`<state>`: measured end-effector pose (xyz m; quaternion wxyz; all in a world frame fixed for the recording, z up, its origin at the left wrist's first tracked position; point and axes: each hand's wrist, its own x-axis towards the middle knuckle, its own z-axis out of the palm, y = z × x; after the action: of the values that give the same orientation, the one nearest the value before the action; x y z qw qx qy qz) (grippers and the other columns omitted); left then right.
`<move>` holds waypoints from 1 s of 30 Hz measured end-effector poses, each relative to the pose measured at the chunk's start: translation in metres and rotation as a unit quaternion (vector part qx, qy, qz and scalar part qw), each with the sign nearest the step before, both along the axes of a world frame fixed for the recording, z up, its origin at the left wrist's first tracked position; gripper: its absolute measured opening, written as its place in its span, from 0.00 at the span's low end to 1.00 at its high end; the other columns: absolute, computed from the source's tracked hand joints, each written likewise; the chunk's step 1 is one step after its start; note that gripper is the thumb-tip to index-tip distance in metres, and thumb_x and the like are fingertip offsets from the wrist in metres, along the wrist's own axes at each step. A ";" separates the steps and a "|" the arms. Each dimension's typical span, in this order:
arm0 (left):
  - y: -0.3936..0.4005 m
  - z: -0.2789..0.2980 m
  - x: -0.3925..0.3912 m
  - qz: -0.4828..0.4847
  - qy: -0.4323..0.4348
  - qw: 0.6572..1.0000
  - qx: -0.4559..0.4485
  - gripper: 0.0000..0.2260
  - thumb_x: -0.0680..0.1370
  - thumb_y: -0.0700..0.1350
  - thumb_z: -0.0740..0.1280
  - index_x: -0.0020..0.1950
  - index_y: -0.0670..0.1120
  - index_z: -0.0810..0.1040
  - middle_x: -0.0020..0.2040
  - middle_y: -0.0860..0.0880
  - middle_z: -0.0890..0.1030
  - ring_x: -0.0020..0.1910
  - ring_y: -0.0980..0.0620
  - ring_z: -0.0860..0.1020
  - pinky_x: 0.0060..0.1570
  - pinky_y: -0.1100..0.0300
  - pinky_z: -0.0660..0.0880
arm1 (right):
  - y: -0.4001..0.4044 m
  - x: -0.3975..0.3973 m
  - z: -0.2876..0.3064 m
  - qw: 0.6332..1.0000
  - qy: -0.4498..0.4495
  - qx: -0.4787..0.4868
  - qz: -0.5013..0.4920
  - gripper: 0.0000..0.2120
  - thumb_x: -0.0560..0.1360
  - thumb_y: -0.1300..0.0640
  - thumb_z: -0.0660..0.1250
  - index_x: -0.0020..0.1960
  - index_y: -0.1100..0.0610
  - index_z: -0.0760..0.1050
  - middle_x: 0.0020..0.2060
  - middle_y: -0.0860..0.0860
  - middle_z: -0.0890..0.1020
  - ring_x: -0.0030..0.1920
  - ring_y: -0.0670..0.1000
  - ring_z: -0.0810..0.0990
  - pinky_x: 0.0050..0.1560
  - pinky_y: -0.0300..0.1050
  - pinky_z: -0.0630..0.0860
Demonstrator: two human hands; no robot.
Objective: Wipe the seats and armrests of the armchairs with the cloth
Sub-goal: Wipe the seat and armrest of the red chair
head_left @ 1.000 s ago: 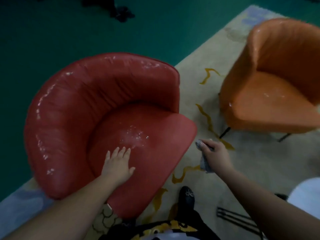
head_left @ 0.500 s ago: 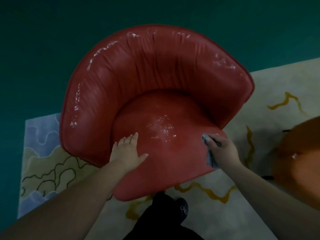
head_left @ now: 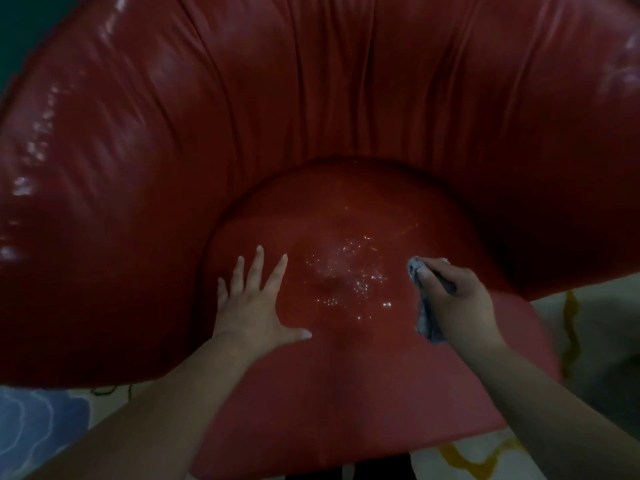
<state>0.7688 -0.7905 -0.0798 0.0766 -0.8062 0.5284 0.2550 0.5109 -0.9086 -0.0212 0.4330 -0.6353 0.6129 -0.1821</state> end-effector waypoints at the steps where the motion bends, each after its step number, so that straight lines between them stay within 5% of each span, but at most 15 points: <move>1: -0.007 -0.014 0.002 0.011 0.005 1.000 0.004 0.60 0.56 0.79 0.65 0.71 0.65 0.25 0.74 0.53 0.24 0.75 0.45 0.32 0.72 0.39 0.40 | -0.006 0.006 -0.013 1.000 0.007 0.000 0.009 0.09 0.78 0.52 0.63 0.54 0.44 0.82 0.41 0.44 0.83 0.43 0.42 0.81 0.40 0.28 0.73; 4: -0.025 -0.051 0.010 0.042 0.006 0.999 0.014 0.63 0.54 0.77 0.68 0.71 0.63 0.25 0.73 0.53 0.24 0.75 0.44 0.31 0.73 0.38 0.41 | -0.023 0.026 -0.049 1.000 0.003 -0.005 0.022 0.11 0.77 0.48 0.64 0.58 0.43 0.79 0.54 0.49 0.79 0.53 0.45 0.79 0.54 0.40 0.75; 8: -0.031 -0.086 0.013 0.053 0.021 0.998 0.028 0.65 0.54 0.75 0.71 0.72 0.60 0.25 0.72 0.54 0.21 0.75 0.45 0.29 0.73 0.39 0.41 | -0.042 0.058 -0.089 0.997 -0.022 -0.040 0.058 0.12 0.77 0.50 0.65 0.60 0.44 0.78 0.52 0.50 0.76 0.51 0.46 0.78 0.55 0.46 0.78; 11: -0.028 -0.099 0.011 0.057 0.019 0.998 0.013 0.66 0.53 0.75 0.71 0.72 0.60 0.25 0.70 0.55 0.20 0.74 0.46 0.27 0.72 0.41 0.39 | -0.059 0.079 -0.119 0.992 -0.020 -0.087 0.087 0.15 0.78 0.52 0.65 0.64 0.45 0.75 0.50 0.39 0.68 0.52 0.34 0.71 0.58 0.29 0.71; 13: -0.026 -0.102 0.011 0.057 0.022 0.998 -0.001 0.66 0.52 0.75 0.71 0.72 0.61 0.25 0.70 0.55 0.20 0.73 0.47 0.27 0.72 0.41 0.38 | -0.065 0.094 -0.137 0.984 -0.010 -0.120 0.129 0.19 0.78 0.54 0.66 0.68 0.46 0.72 0.50 0.41 0.67 0.50 0.35 0.69 0.56 0.22 0.66; 18: -0.025 -0.105 0.012 0.062 0.031 0.997 -0.017 0.66 0.51 0.76 0.70 0.72 0.62 0.26 0.71 0.56 0.20 0.73 0.48 0.27 0.73 0.41 0.39 | -0.050 0.122 -0.169 0.950 0.091 -0.213 0.210 0.19 0.77 0.53 0.67 0.67 0.50 0.74 0.54 0.53 0.73 0.55 0.52 0.70 0.60 0.50 0.71; 21: -0.026 -0.105 0.012 0.066 0.032 0.997 -0.017 0.66 0.51 0.75 0.71 0.71 0.63 0.25 0.71 0.56 0.21 0.73 0.48 0.27 0.73 0.42 0.40 | -0.027 0.132 -0.173 0.955 0.047 -0.211 0.201 0.17 0.77 0.58 0.67 0.66 0.54 0.75 0.52 0.56 0.73 0.52 0.54 0.73 0.54 0.46 0.73; 24: -0.026 -0.103 0.011 0.066 0.037 0.997 -0.017 0.66 0.51 0.75 0.70 0.70 0.63 0.24 0.71 0.56 0.20 0.73 0.48 0.26 0.73 0.41 0.40 | -0.010 0.131 -0.181 0.886 0.061 -0.242 0.392 0.18 0.77 0.53 0.67 0.66 0.49 0.74 0.53 0.55 0.75 0.52 0.56 0.75 0.50 0.51 0.75; 26: -0.025 -0.102 0.011 0.064 0.039 0.997 -0.021 0.66 0.51 0.76 0.70 0.70 0.64 0.24 0.70 0.57 0.20 0.73 0.49 0.26 0.73 0.42 0.40 | -0.038 0.123 -0.188 0.859 0.128 -0.290 0.403 0.15 0.76 0.44 0.64 0.61 0.47 0.75 0.54 0.50 0.77 0.55 0.51 0.77 0.55 0.52 0.76; 30: -0.027 -0.102 0.010 0.072 0.042 0.996 -0.022 0.66 0.51 0.76 0.70 0.71 0.64 0.25 0.70 0.58 0.20 0.72 0.49 0.25 0.73 0.43 0.38 | -0.072 0.112 -0.184 0.939 0.150 -0.227 0.210 0.08 0.76 0.51 0.66 0.53 0.54 0.77 0.44 0.42 0.78 0.44 0.31 0.76 0.46 0.30 0.72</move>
<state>0.7793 -0.8170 -0.1820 0.0176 -0.8321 0.4773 0.2819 0.6225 -0.9804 -0.2048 0.2090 -0.8507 0.4662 -0.1239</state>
